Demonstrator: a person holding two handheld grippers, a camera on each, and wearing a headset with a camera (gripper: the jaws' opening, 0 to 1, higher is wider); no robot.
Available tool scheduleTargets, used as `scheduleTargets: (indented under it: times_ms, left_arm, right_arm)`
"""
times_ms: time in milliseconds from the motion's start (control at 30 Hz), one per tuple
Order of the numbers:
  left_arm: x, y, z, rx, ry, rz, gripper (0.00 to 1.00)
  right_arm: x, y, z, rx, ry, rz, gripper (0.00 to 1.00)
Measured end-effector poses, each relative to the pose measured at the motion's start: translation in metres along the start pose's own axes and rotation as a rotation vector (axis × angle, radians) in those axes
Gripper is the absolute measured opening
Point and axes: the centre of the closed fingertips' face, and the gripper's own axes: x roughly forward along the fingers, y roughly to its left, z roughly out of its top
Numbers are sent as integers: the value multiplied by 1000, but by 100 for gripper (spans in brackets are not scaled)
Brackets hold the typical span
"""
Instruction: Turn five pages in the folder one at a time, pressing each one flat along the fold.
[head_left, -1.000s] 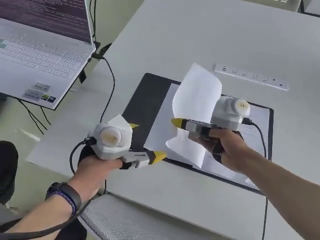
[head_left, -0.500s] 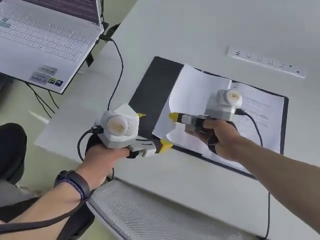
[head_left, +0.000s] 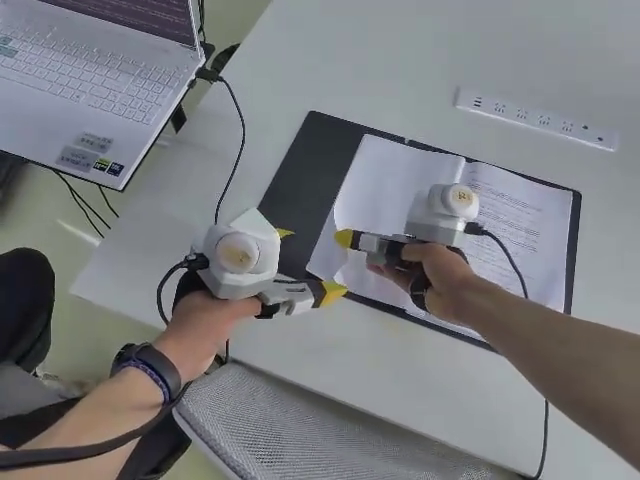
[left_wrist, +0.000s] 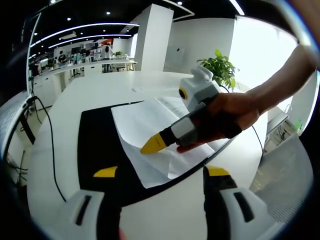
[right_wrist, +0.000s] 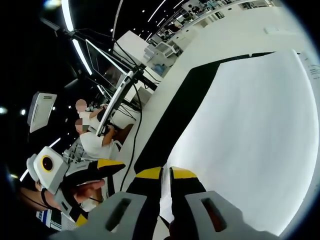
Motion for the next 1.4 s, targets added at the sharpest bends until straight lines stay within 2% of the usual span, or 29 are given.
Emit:
scheduleTargets:
  times_ms: [167,367,600,767,867,1000,1133,1333,1400]
  left_arm:
    - [-2,0,4,2,-2,7,65]
    - [-1,5,6,7,-2,14,60]
    - [3,8,12,25,5,21,56]
    - [14,7,17,43,11,11,54]
    - [23,6,17,61,20,2,51]
    - [37,-1,9,89,60,-36,48]
    - [47,-6,-3,127,119,-58,43]
    - [56,1,-13,131,139,-47,40]
    - [59,2,-19,132,159,-46,40]
  right_arm:
    - [-1,7,0,-22,3,29,9]
    - [-13,11,7,-28,-26,45,17]
    - [-36,9,20,-50,-73,28,17]
    - [-56,2,26,-65,-102,7,17]
    - [-70,6,28,-71,-124,-6,17]
    - [-86,8,28,-76,-145,-18,17]
    - [-101,7,28,-79,-164,-28,16]
    - [-113,1,23,-74,-179,-35,15]
    - [-116,-2,22,-66,-183,-38,15]
